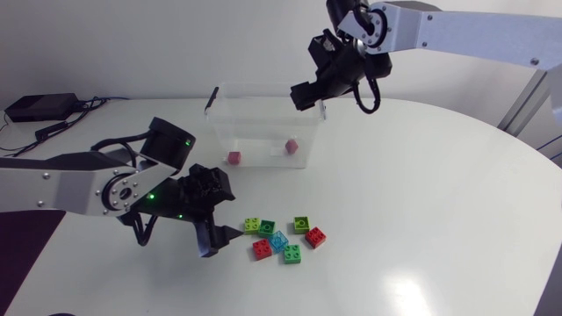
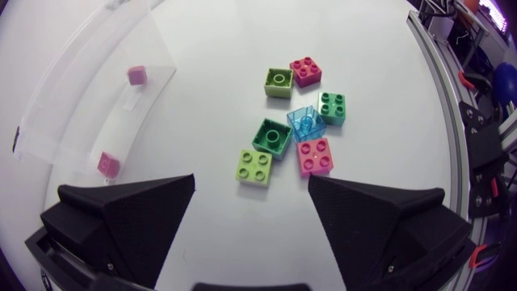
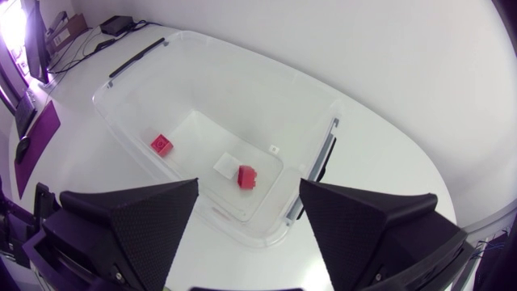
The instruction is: Place the duplo bricks in the container
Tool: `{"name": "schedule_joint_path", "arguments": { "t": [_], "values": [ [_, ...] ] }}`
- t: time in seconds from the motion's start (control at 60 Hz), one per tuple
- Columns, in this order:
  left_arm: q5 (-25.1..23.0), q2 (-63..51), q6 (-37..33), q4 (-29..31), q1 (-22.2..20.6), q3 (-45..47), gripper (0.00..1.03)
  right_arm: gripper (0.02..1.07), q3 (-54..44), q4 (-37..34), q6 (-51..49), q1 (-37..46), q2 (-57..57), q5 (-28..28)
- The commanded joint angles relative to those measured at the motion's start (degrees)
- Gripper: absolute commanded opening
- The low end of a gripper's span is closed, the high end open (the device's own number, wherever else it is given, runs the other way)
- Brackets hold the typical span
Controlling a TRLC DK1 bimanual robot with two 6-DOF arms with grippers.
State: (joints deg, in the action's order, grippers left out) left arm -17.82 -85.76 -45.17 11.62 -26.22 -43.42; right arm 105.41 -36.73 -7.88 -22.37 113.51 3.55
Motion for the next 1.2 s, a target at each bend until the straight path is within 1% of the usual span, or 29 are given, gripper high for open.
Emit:
{"name": "schedule_joint_path", "arguments": {
  "t": [0.0, 0.15, 0.45, 0.567, 0.667, 0.817, 0.917, 1.017, 1.05, 1.067, 1.183],
  "values": [
    [0.1, -1.3, -1.9, -1.3, -0.9, 1.7, 0.98, 1.02, -2.5, -1.6, 0.7, 0.0, -5.0, -0.3],
    [0.2, -5.7, -3.7, -3.6, -1.3, 0.7, 0.98, 1.02, -11.2, -2.4, -0.1, -0.9, -13.5, -0.3],
    [0.2, -11.7, -6.9, -5.6, -0.7, -2.3, 0.98, 1.02, -28.3, -4.4, -0.4, -4.9, -27.3, -0.1],
    [0.2, -14.4, -6.9, -7.4, -0.7, -3.3, 0.98, 1.02, -35.5, -4.2, 0.1, -6.3, -30.5, -0.1],
    [0.1, -15.6, -7.0, -7.7, -0.5, -4.6, 0.97, 1.02, -40.6, -3.4, 0.1, -6.7, -32.3, 0.0],
    [0.1, -17.3, -7.6, -7.7, -0.6, -5.7, 0.91, 1.02, -46.5, -1.7, 0.6, -7.2, -33.0, 0.2],
    [0.1, -17.9, -7.6, -7.7, -0.7, -6.2, 0.8, 1.02, -49.6, -0.4, 1.0, -8.0, -32.9, 0.2],
    [0.0, -18.6, -7.6, -7.7, -1.0, -6.4, 0.56, 1.02, -52.1, 1.1, 1.7, -9.2, -31.7, 0.4],
    [-0.1, -18.7, -7.7, -7.7, -1.1, -6.5, 0.5, 1.02, -52.8, 1.9, 2.0, -9.8, -31.2, 0.4],
    [-0.1, -18.9, -7.7, -7.7, -1.1, -6.6, 0.44, 1.02, -53.2, 2.4, 2.2, -10.2, -30.9, 0.3],
    [-0.5, -19.2, -7.7, -7.6, -1.3, -6.9, 0.43, 1.02, -53.9, 4.1, 2.6, -11.6, -28.1, 0.2]
  ]
}}
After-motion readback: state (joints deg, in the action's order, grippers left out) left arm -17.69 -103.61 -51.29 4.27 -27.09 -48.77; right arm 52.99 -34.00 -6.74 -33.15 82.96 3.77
